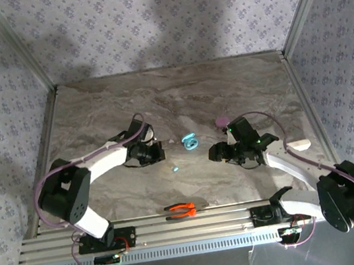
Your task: Insert the wireless bluetooth earbuds into the charging case
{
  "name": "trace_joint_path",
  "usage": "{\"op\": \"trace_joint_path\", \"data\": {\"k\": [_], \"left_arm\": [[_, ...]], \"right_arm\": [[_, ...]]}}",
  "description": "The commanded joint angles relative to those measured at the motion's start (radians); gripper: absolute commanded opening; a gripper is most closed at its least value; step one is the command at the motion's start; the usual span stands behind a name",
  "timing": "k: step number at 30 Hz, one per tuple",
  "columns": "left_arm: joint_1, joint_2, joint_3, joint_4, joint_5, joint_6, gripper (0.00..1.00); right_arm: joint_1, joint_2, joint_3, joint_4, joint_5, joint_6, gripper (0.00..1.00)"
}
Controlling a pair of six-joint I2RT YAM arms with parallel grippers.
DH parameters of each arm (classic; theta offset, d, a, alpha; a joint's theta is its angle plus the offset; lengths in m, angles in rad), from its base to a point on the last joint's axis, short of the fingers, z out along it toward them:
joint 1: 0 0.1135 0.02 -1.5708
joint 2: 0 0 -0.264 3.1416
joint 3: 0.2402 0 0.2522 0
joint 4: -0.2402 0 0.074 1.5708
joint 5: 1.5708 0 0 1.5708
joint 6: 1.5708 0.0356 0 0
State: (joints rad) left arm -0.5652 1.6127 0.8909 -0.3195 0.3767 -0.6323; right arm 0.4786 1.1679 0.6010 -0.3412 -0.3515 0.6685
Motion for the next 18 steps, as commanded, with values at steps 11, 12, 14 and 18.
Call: {"op": "trace_joint_path", "data": {"k": [11, 12, 14, 18], "left_arm": [[-0.071, 0.141, 0.057, -0.064, 0.026, 0.053, 0.00], [-0.074, 0.135, 0.047, -0.062, 0.027, 0.049, 0.00], [-0.080, 0.118, 0.032, -0.059, 0.024, 0.040, 0.00], [-0.096, 0.089, 0.005, -0.054, 0.019, 0.028, 0.00]], "right_arm": [[0.010, 0.033, 0.012, 0.010, -0.004, -0.024, 0.61], [0.010, 0.034, 0.014, 0.006, -0.004, -0.025, 0.61], [0.010, 0.034, 0.014, 0.002, -0.002, -0.025, 0.61], [0.010, 0.031, 0.009, -0.002, -0.001, -0.026, 0.62]]}}
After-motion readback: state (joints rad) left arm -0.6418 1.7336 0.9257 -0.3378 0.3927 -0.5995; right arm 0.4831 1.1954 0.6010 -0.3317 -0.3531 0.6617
